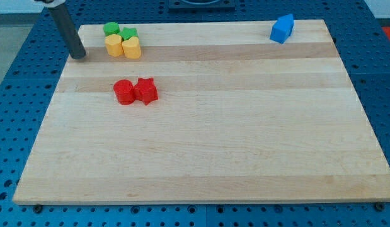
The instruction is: Separate the yellow heart and yellow hexagon
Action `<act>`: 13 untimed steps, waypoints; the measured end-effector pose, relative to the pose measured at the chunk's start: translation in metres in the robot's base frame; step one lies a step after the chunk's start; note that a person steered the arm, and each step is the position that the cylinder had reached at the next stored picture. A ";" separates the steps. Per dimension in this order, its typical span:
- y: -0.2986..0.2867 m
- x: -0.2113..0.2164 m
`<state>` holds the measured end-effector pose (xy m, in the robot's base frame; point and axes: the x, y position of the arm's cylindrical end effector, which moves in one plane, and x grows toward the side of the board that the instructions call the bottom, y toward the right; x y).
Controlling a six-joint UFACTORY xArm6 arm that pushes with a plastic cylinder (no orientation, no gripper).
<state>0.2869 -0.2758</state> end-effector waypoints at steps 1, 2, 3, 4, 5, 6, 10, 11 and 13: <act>0.000 -0.021; 0.007 -0.026; 0.015 -0.026; 0.031 -0.025; 0.052 -0.023; 0.072 -0.015; 0.116 0.012; 0.100 0.024; 0.112 0.030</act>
<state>0.3172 -0.1636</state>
